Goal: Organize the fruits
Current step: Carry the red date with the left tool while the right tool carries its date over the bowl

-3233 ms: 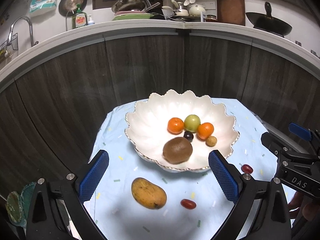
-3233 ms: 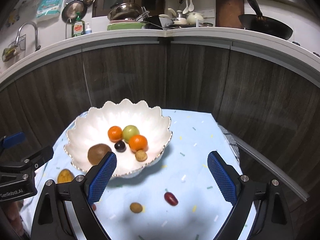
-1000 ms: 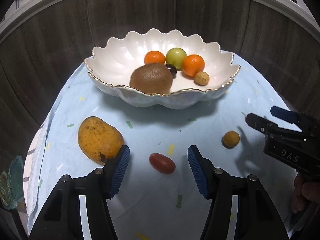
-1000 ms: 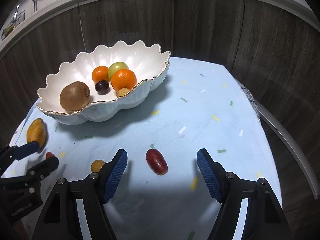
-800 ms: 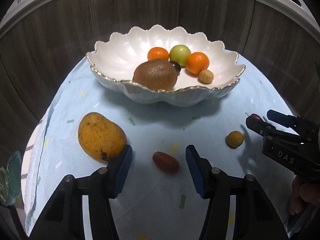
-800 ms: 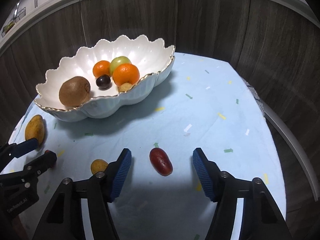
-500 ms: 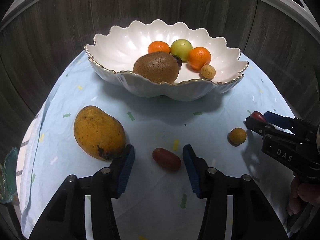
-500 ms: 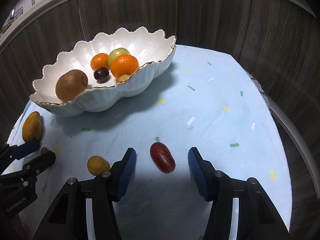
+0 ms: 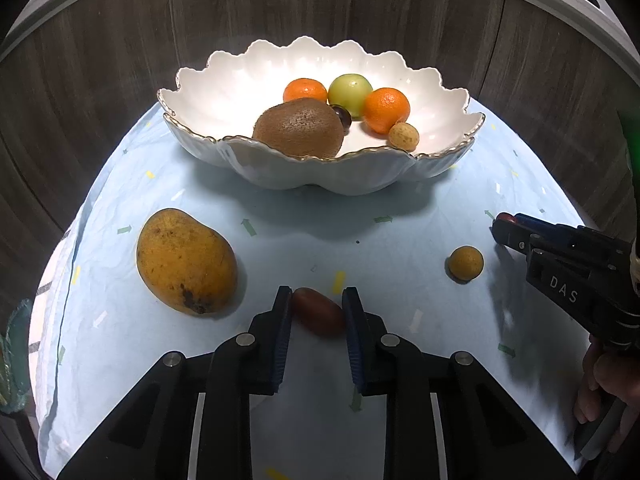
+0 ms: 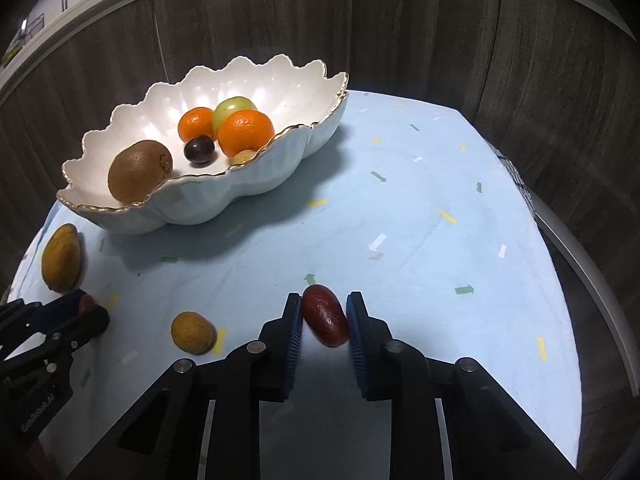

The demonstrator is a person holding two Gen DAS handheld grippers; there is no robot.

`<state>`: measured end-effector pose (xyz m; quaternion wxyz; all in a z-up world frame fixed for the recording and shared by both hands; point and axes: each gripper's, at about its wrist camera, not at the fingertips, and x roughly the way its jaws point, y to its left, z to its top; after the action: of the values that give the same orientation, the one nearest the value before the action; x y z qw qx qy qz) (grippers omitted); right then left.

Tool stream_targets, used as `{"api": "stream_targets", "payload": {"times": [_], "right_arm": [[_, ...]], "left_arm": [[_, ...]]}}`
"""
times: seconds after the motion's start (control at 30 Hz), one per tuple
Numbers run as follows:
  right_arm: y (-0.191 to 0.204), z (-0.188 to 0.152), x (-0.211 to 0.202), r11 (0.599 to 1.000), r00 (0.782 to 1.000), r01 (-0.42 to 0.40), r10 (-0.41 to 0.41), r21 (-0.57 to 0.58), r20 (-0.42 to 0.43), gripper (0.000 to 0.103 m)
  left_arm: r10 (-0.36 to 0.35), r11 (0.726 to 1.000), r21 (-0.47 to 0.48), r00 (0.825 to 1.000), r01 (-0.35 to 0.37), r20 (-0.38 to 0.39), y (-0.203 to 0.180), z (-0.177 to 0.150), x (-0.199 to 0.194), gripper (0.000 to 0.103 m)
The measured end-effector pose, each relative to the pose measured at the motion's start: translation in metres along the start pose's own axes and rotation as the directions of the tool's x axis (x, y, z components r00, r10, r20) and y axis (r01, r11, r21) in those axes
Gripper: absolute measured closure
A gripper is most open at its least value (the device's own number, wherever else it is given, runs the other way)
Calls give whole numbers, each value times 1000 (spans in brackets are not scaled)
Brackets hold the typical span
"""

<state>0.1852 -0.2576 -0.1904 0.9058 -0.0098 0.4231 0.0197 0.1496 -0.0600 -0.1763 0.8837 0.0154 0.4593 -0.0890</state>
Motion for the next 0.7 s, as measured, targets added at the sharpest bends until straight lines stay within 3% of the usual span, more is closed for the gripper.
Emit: {"api": "stream_targets", "payload": {"times": [0.7], "right_arm": [[3, 9, -30, 1000, 999, -16, 15, 24, 33, 80]], "left_arm": [[-13, 1000, 0, 999, 13, 50, -1, 12, -26, 78]]}}
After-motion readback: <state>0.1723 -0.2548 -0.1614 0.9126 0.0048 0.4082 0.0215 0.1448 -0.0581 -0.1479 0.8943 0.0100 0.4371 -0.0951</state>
